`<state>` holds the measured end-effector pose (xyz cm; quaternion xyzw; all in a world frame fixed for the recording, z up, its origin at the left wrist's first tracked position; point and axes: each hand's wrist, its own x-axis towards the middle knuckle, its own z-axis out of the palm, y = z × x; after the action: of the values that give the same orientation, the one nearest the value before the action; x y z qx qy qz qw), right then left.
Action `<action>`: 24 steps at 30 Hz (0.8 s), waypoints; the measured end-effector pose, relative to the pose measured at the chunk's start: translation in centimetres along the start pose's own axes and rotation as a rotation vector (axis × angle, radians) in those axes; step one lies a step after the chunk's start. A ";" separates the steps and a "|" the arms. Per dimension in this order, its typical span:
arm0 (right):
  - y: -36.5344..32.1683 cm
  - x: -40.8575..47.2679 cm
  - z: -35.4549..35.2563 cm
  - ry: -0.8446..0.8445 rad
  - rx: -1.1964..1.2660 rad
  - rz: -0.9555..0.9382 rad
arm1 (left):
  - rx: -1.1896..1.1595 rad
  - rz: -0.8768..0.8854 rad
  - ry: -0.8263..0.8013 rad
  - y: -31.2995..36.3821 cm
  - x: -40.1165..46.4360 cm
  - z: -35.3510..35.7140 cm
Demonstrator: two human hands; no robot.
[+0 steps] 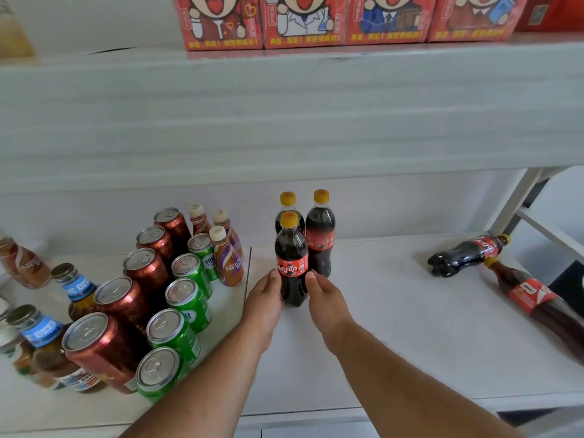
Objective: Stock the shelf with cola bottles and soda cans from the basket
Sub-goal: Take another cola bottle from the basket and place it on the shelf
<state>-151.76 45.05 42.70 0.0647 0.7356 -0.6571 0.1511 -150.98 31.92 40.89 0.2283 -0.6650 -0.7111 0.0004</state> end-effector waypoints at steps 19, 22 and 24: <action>-1.1 -8.8 -1.2 -0.362 -1.357 -0.399 | 1.246 0.136 0.058 1.6 -16.3 -5.4; -0.8 -10.3 -1.4 -0.457 -1.388 -0.487 | 1.230 0.048 0.170 0.8 -19.4 -5.8; -0.4 -11.4 -1.8 -0.520 -1.376 -0.560 | 1.216 -0.024 0.238 0.2 -21.8 -5.6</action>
<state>-141.40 47.93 46.77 -0.3873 0.9070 -0.0618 0.1533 -129.66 33.24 48.05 0.2731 -0.9439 -0.1744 -0.0637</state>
